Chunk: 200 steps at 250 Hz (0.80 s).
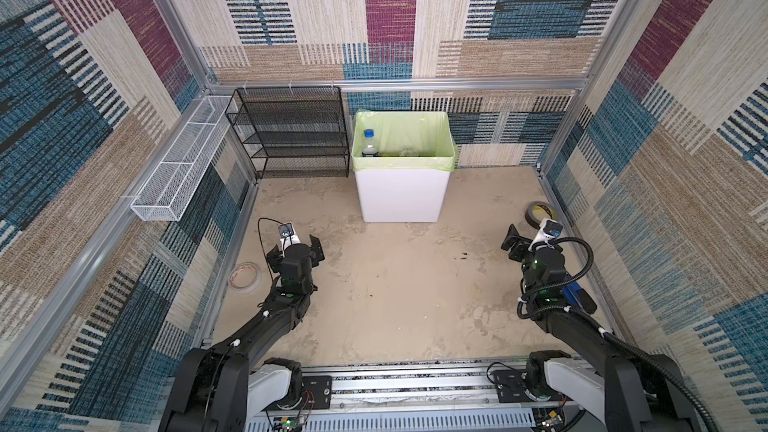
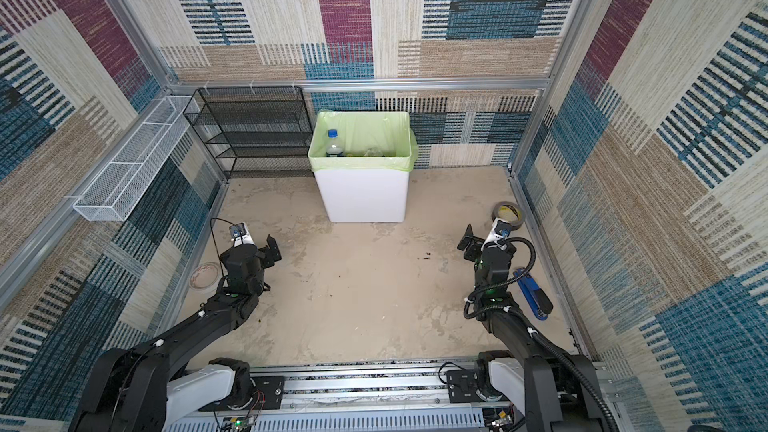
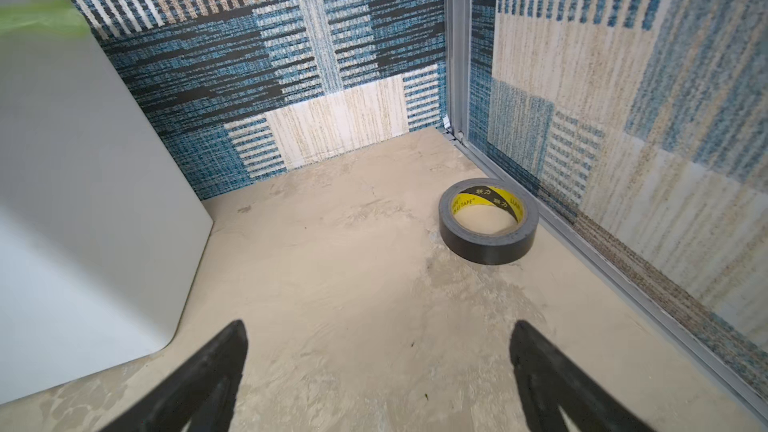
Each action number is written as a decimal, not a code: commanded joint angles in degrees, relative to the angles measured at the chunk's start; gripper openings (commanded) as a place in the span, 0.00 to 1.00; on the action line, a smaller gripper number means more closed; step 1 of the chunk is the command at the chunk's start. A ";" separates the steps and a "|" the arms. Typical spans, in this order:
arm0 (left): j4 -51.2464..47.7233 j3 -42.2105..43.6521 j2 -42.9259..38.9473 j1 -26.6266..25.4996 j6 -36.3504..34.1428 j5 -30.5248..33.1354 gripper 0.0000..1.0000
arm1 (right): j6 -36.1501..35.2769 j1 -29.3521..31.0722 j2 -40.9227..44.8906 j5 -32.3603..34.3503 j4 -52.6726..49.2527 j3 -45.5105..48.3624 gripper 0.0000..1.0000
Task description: Throw the plastic bottles in the bin
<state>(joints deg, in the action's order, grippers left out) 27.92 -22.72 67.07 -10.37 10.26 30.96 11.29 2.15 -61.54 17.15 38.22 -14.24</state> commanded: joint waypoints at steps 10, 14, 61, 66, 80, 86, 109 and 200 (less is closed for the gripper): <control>3.74 0.59 1.06 0.62 -3.06 2.56 0.98 | -0.84 -0.20 -3.35 1.98 13.11 2.17 0.99; 3.60 0.73 1.09 0.62 -3.26 2.65 0.98 | -1.04 -0.22 -3.85 1.93 13.72 2.31 0.99; 16.23 5.37 5.96 0.70 -6.58 1.95 1.00 | -2.59 -0.19 -8.89 1.97 22.64 5.01 0.99; 17.67 5.77 6.63 0.71 -6.97 1.74 1.00 | -2.71 -0.22 -9.60 2.33 23.52 5.14 0.99; 20.43 5.99 7.90 0.75 -9.02 1.04 1.00 | -4.24 -0.21 -11.56 1.75 27.12 5.79 0.99; 20.41 5.81 8.05 0.79 -9.84 0.02 0.99 | -5.02 -0.29 -12.53 1.47 28.82 6.26 0.99; 24.53 6.07 10.87 1.61 -11.36 -1.87 0.99 | -7.71 -0.31 -14.60 -0.06 32.39 6.24 0.99; 20.48 0.93 19.01 7.54 -9.64 -16.08 0.99 | -11.92 -0.79 -25.90 -10.17 35.10 1.05 0.99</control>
<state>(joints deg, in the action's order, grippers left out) 56.45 -18.90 87.70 -3.99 -1.26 20.67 1.58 1.37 -84.90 12.12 70.78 -10.79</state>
